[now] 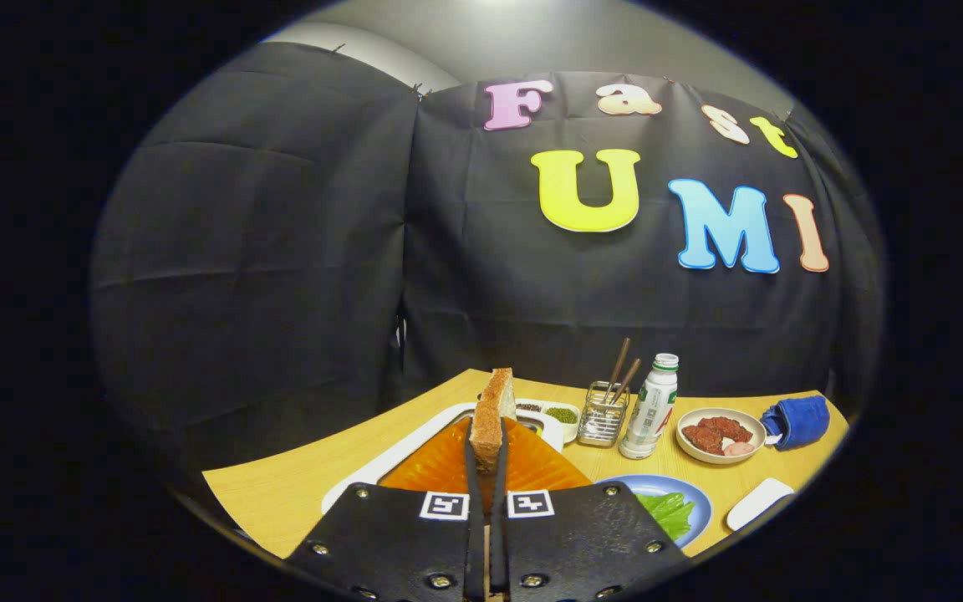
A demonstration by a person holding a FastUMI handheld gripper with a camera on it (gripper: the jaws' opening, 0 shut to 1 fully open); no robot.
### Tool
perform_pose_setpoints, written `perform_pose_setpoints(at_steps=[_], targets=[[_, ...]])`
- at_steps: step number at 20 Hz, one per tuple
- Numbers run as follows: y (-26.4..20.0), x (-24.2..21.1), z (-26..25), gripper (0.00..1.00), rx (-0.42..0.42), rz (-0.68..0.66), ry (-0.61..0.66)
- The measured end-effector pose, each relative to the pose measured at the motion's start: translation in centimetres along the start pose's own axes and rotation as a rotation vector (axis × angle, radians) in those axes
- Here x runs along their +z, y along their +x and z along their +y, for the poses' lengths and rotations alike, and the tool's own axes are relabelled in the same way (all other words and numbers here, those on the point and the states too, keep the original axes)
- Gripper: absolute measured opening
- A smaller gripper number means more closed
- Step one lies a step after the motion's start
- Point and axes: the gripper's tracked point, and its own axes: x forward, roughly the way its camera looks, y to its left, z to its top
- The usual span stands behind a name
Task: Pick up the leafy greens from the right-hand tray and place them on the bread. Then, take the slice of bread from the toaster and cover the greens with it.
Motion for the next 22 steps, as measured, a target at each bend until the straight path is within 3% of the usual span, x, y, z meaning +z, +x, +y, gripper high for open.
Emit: perform_pose_setpoints(at_steps=[7, 11, 16, 22], targets=[[-1.9, 3.0, -0.8, 0.03, 0.058, -0.030, 0.072], [-3.2, 4.0, -2.7, 0.03, 0.045, -0.059, 0.064], [-4.6, 3.1, -4.7, 0.03, 0.055, -0.030, 0.070], [-5.7, 1.8, -8.4, 0.02, 0.007, -0.017, 0.073]])
